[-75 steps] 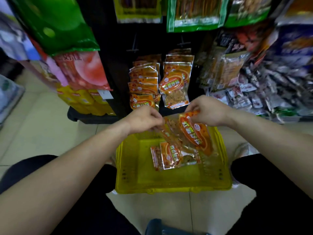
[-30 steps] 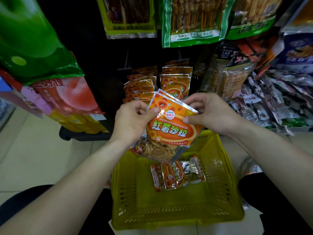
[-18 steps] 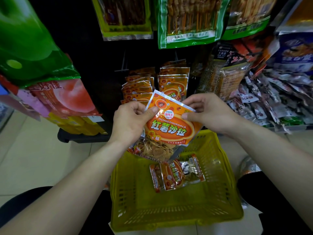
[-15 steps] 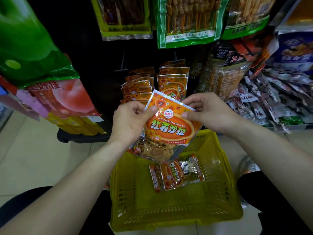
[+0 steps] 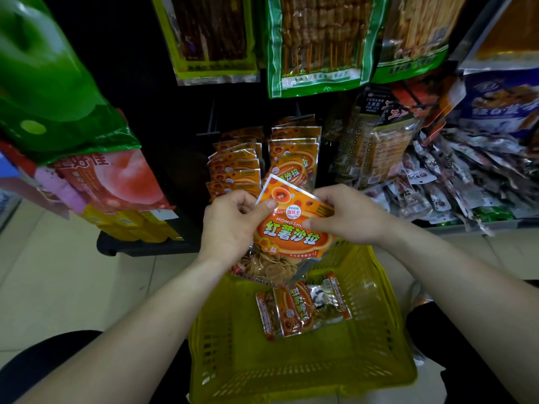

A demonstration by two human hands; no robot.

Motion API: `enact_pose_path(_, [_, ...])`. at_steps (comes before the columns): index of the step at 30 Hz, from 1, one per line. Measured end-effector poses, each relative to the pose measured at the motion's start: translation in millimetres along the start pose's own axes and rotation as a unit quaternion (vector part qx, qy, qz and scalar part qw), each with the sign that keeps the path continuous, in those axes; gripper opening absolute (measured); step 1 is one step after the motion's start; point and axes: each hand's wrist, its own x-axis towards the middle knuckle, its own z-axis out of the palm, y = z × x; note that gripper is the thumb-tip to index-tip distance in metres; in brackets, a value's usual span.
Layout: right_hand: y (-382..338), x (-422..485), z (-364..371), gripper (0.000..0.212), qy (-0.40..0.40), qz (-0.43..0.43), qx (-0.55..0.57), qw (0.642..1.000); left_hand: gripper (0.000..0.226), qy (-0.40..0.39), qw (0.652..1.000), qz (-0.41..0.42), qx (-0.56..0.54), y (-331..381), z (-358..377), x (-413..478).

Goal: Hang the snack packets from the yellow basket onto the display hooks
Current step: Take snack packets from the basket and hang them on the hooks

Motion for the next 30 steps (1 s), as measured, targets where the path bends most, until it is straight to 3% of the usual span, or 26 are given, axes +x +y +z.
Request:
enact_pose_path(4, [-9,-5,0,0.009,0.059,-0.020,-0.121,0.991,0.027,-0.029,0.999,0.002,0.014,-8,1,0])
enact_pose_path(7, [-12,-2,-19,0.013,0.143,-0.025,-0.255,0.956,0.015,-0.065,0.997,0.007,0.033,-14,-3,3])
enact_pose_path(10, [-11,13,-47,0.015,0.184,-0.020,-0.326,0.927,0.021,-0.089,0.994,-0.014,0.063,-25,-5,4])
enact_pose_path(19, [44,109,-36,0.036,0.117,0.055,-0.450,0.884,0.025,-0.179,0.968,-0.064,0.162,-59,14,19])
enact_pose_path(27, [107,179,-5,0.041,0.021,0.082,-0.409,0.909,0.011,-0.228,0.958,-0.106,0.138,-88,99,85])
enact_pose_path(30, [119,203,-3,0.040,0.033,0.066,-0.408,0.910,0.025,-0.271,0.945,-0.120,0.140,-108,145,108])
